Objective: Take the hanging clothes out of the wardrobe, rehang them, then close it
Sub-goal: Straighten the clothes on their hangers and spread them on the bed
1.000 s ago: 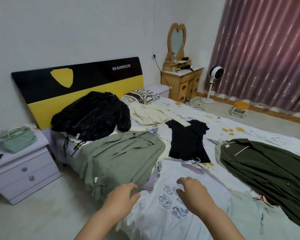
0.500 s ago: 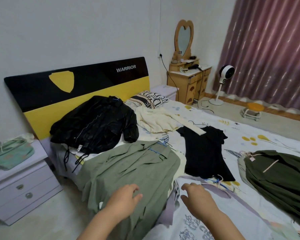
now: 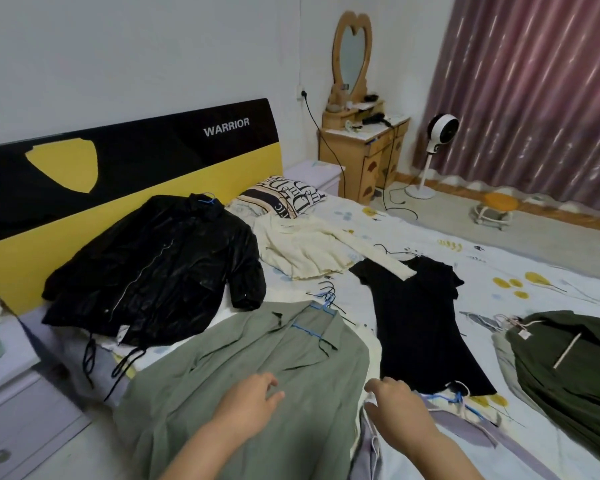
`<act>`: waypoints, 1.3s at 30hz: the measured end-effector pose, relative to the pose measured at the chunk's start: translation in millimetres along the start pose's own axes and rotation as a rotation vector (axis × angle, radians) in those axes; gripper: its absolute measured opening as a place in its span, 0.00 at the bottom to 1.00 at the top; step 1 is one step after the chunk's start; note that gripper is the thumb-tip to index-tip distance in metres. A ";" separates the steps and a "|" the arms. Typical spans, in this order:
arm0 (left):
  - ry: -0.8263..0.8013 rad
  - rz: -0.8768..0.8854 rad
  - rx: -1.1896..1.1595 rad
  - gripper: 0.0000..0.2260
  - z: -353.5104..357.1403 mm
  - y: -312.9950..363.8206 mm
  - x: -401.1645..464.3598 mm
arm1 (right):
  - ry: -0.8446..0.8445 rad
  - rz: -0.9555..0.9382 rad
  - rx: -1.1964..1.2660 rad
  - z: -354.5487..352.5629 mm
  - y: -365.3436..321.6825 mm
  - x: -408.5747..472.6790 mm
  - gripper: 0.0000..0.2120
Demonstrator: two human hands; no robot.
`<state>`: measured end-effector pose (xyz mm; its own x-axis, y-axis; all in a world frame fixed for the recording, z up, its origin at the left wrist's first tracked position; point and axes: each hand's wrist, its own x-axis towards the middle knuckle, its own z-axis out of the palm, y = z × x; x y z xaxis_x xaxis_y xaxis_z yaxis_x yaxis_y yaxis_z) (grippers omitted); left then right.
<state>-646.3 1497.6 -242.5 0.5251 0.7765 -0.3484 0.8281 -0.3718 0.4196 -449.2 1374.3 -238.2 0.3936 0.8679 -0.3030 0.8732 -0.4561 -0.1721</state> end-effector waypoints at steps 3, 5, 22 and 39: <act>-0.026 0.017 -0.017 0.16 -8.3 -12.7 40.4 | -0.021 0.059 0.025 5.1 -10.0 32.3 0.17; -0.051 0.038 -0.008 0.15 -13.9 -23.5 70.2 | -0.037 0.098 0.031 10.2 -17.7 57.5 0.16; -0.189 0.206 0.260 0.15 33.5 -97.0 359.2 | -0.105 0.383 -0.001 98.2 -4.6 278.2 0.16; -0.155 0.233 0.406 0.26 107.0 -125.2 518.4 | 0.026 0.575 0.039 183.5 26.2 387.6 0.27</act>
<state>-456.8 1892.3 -565.2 0.7027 0.5759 -0.4178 0.6788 -0.7187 0.1510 -326.5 1662.6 -532.1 0.8090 0.4830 -0.3351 0.5060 -0.8623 -0.0214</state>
